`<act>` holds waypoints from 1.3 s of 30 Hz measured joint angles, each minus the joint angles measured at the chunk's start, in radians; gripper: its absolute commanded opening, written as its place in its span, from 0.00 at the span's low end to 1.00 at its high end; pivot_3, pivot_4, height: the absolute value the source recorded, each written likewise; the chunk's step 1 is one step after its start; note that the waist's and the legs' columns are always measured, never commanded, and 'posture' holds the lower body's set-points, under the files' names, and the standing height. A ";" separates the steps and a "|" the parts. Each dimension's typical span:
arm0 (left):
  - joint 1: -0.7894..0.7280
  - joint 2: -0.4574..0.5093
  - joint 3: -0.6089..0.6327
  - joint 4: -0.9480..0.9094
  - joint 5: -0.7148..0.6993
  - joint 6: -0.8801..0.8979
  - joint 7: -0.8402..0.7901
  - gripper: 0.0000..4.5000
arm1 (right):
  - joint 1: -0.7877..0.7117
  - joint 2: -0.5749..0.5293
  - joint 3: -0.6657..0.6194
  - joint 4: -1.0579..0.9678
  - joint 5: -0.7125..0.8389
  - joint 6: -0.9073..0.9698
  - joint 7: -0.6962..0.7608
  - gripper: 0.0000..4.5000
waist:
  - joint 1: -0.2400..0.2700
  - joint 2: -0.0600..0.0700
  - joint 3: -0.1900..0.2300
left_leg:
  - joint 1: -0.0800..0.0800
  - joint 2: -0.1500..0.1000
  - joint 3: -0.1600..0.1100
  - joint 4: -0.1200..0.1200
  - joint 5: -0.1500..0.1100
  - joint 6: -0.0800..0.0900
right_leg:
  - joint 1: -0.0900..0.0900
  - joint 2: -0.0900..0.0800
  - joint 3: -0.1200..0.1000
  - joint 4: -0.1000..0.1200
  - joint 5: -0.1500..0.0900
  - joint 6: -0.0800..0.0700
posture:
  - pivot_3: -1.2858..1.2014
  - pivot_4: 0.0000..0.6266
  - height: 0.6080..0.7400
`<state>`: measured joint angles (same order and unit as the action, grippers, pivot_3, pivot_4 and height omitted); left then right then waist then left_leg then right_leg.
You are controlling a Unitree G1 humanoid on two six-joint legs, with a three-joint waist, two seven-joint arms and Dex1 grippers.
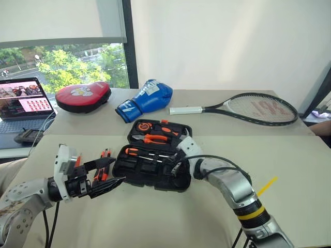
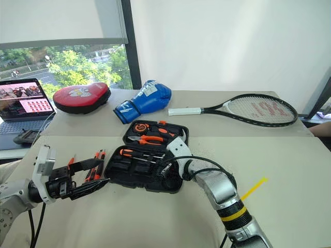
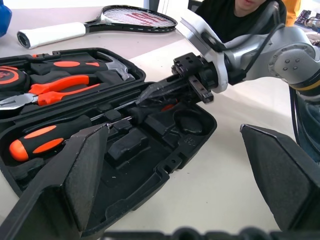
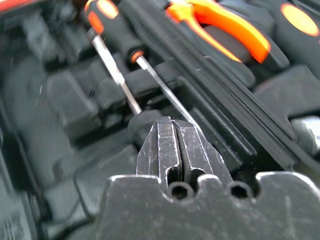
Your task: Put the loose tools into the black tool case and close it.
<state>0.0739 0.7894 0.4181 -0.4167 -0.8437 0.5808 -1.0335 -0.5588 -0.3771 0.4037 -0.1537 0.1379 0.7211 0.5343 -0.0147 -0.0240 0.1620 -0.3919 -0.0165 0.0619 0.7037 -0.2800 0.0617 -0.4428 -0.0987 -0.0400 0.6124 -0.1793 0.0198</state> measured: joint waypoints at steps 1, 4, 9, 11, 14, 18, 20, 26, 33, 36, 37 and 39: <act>0.008 0.000 0.000 0.000 0.000 -0.001 0.002 1.00 | -0.015 -0.023 0.033 0.011 -0.034 -0.023 0.021 0.00 | 0.000 0.000 0.000 | 0.005 0.000 0.000 -0.002 0.000 0.000 | 0.005 0.000 0.000 -0.001 0.000 0.000 | 0.52 0.24 1.00; 0.012 0.000 0.003 0.000 0.000 -0.007 0.008 1.00 | -0.051 -0.066 0.109 0.031 -0.117 -0.072 0.071 0.00 | 0.000 -0.002 -0.001 | 0.010 0.000 0.000 -0.003 -0.001 0.001 | 0.008 0.000 0.000 -0.001 -0.001 -0.001 | 0.52 0.24 1.00; 0.016 -0.016 0.006 -0.002 0.001 -0.011 0.047 1.00 | -0.064 -0.069 0.157 0.082 -0.219 -0.189 0.111 0.00 | 0.000 -0.007 -0.008 | 0.024 0.002 0.000 -0.009 -0.004 0.003 | 0.019 0.000 0.000 -0.002 -0.004 -0.004 | 0.52 0.24 1.00; 0.018 -0.027 0.018 -0.003 0.007 -0.011 0.084 1.00 | -0.013 -0.030 0.077 0.072 -0.147 -0.218 0.139 0.00 | 0.002 -0.010 -0.010 | 0.024 0.004 -0.001 -0.009 -0.007 0.003 | 0.019 0.001 -0.001 -0.002 -0.005 -0.004 | 0.52 0.24 1.00; 0.019 -0.063 0.058 0.007 0.059 -0.010 0.225 1.00 | 0.140 0.048 -0.098 -0.011 0.140 -0.238 0.246 0.06 | 0.005 -0.005 -0.005 | 0.017 0.008 -0.002 -0.008 -0.007 -0.002 | 0.013 0.004 0.000 -0.001 -0.006 -0.006 | 0.52 0.24 1.00; -0.032 -0.090 0.078 0.020 0.102 0.026 0.396 1.00 | 0.136 -0.058 -0.243 -0.179 0.254 -0.214 0.298 0.26 | 0.016 -0.004 -0.004 | 0.011 0.008 -0.002 -0.007 -0.005 -0.006 | 0.007 0.003 -0.001 0.000 -0.005 -0.006 | 0.52 0.24 1.00; -0.078 -0.072 0.079 0.046 0.133 0.139 0.532 1.00 | 0.151 -0.125 -0.312 -0.266 0.323 -0.184 0.339 0.43 | 0.021 -0.006 -0.005 | 0.011 0.010 -0.002 -0.008 -0.006 -0.004 | 0.007 0.005 -0.001 0.000 -0.005 -0.007 | 0.52 0.24 1.00; -0.233 0.042 0.025 0.154 0.175 0.420 0.702 1.00 | 0.211 -0.305 -0.475 -0.403 0.518 -0.068 0.402 0.91 | 0.026 -0.006 -0.004 | 0.009 0.011 -0.002 -0.007 -0.007 -0.001 | 0.005 0.007 -0.001 0.000 -0.005 -0.008 | 0.52 0.24 1.00; -0.406 0.096 -0.090 0.327 0.238 0.656 0.759 1.00 | 0.277 -0.384 -0.633 -0.481 0.662 -0.020 0.383 0.98 | 0.024 -0.006 -0.004 | 0.008 0.012 0.000 -0.008 -0.007 -0.002 | 0.004 0.007 0.000 0.000 -0.005 -0.009 | 0.52 0.24 1.00; -0.454 0.093 -0.129 0.446 0.267 0.700 0.744 0.89 | 0.334 -0.399 -0.665 -0.530 0.700 -0.010 0.347 1.00 | 0.025 -0.006 -0.004 | 0.008 0.012 0.000 -0.008 -0.004 -0.007 | 0.004 0.007 -0.001 0.000 -0.005 -0.009 | 0.52 0.24 1.00; -0.456 0.092 -0.128 0.449 0.269 0.699 0.743 0.84 | 0.337 -0.400 -0.666 -0.533 0.700 -0.010 0.345 1.00 | 0.025 -0.006 -0.004 | 0.008 0.012 0.000 -0.008 -0.004 -0.007 | 0.004 0.007 -0.001 0.000 -0.005 -0.009 | 0.52 0.24 1.00; -0.477 0.094 -0.134 0.496 0.292 0.685 0.727 0.70 | 0.357 -0.408 -0.669 -0.556 0.703 -0.009 0.326 1.00 | 0.027 -0.006 -0.004 | 0.008 0.013 0.000 -0.008 -0.005 -0.005 | 0.004 0.005 0.000 0.000 -0.005 -0.009 | 0.52 0.24 1.00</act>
<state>-0.4035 0.8829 0.2836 0.0795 -0.5520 1.2661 -0.3065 -0.2019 -0.7855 -0.2653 -0.7100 0.8409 0.7117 0.8604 0.0120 -0.0305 0.1577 -0.3834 -0.0039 0.0622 0.6962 -0.2850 0.0565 -0.4384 -0.0935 -0.0400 0.6127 -0.1842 0.0112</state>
